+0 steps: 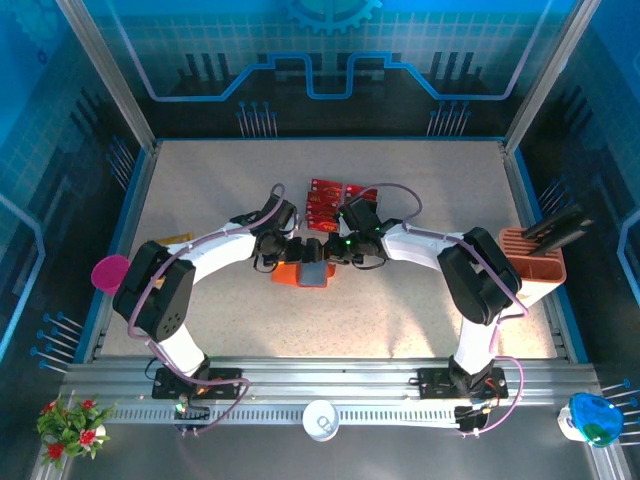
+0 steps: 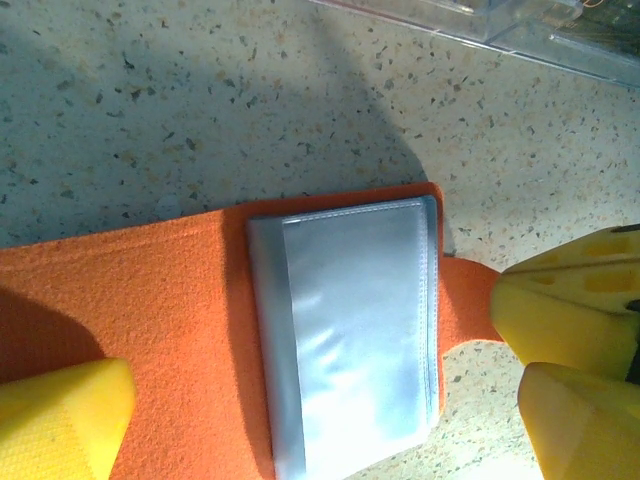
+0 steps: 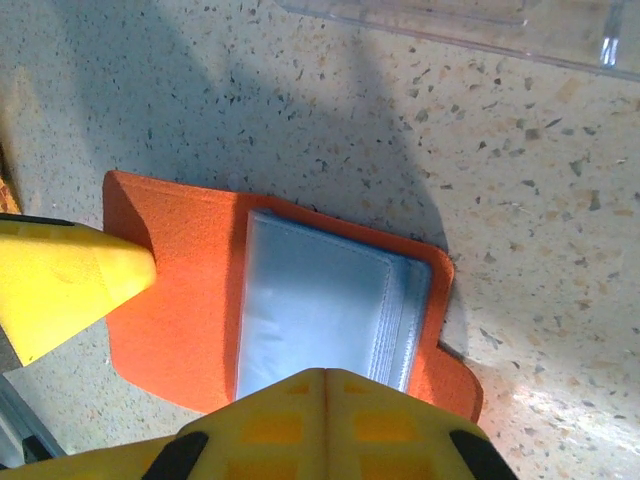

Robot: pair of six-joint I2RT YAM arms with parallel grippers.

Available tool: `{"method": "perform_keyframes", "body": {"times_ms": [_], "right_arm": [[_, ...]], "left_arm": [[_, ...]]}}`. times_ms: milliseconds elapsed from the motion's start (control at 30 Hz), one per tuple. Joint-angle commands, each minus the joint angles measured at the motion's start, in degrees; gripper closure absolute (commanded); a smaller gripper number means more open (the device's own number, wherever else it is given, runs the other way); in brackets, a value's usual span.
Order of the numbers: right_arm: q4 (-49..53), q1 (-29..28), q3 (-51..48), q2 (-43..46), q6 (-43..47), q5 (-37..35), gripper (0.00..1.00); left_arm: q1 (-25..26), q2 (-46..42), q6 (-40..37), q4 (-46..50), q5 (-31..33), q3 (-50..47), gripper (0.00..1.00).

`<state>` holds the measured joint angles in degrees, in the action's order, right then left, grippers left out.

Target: Put the credit cards into the card holder

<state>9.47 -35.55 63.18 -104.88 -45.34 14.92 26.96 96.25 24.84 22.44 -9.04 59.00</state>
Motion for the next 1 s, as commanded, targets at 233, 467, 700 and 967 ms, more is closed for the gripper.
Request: {"method": "perform_keyframes", "body": {"times_ms": [233,467,700,967], "right_arm": [[6.38,0.75,-5.45,8.64,2.01,-6.82,0.58],[4.98,0.4,-5.41,5.89,1.97,-4.75,0.57],[3.79,-0.05,-3.0,1.67,1.81,-3.96,0.73],[4.05,2.13,-5.5,3.85,3.13,-4.48,1.0]], "left_arm": [[0.09,-0.18,-1.45,0.33,-1.56,0.05,0.01],[0.09,-0.11,-1.29,-0.01,-1.64,0.0,0.01],[0.11,0.9,-1.98,0.06,-1.42,-0.04,0.01],[0.18,1.84,-3.31,1.05,-1.78,-0.27,0.01]]}}
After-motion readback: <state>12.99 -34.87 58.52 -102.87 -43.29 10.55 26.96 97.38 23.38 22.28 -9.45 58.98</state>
